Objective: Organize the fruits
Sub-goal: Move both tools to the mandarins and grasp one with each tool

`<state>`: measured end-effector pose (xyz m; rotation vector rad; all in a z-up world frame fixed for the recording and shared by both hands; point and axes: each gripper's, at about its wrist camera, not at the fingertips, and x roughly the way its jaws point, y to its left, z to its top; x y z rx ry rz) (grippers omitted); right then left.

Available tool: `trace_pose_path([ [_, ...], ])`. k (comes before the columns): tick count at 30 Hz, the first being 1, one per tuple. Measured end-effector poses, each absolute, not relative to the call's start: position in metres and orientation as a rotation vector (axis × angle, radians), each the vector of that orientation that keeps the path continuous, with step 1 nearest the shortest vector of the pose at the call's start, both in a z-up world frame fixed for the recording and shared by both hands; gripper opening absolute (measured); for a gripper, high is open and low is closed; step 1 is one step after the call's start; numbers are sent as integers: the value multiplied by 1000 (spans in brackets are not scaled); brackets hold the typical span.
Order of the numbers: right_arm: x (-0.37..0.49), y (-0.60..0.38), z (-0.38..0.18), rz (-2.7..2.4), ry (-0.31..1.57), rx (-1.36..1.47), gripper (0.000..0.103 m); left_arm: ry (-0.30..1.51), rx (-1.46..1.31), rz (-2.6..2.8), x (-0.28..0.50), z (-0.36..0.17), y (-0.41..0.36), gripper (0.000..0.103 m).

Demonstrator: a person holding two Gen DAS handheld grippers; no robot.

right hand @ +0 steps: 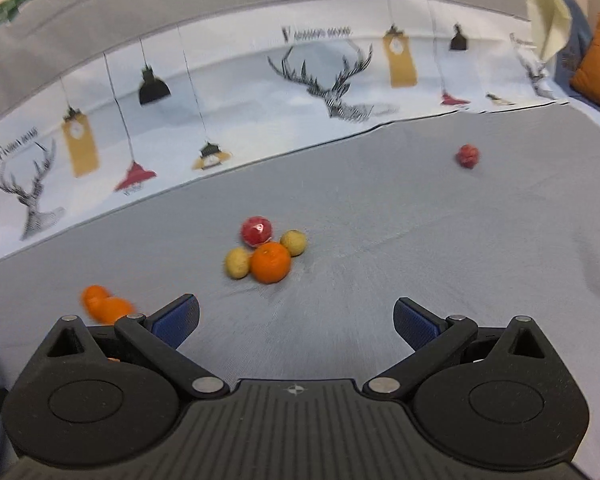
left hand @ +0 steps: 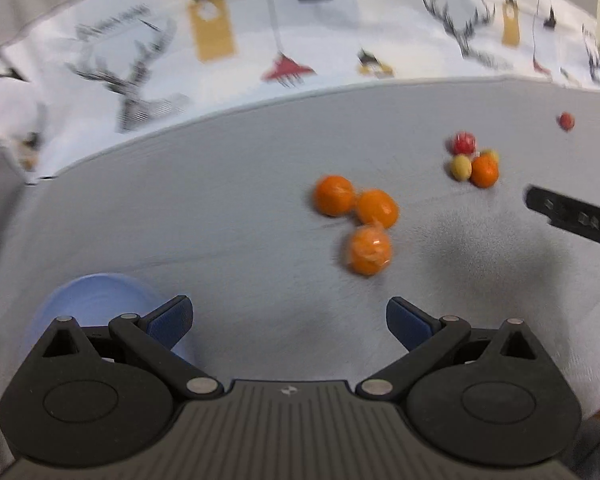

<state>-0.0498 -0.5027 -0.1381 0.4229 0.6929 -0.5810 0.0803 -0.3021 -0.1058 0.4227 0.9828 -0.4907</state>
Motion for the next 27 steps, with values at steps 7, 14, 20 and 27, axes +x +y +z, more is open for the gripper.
trace_pose_path([
  [7, 16, -528, -188, -549, 772, 317, 102, 1040, 406, -492, 116, -148, -340, 103],
  [14, 38, -529, -213, -567, 722, 238, 102, 1134, 396, -494, 136, -179, -351, 103],
  [20, 34, -526, -210, -537, 702, 218, 69, 1092, 351, -511, 135, -173, -347, 81],
  [27, 25, -515, -194, -531, 751, 245, 37, 1031, 329, -600, 120, -149, -333, 40],
])
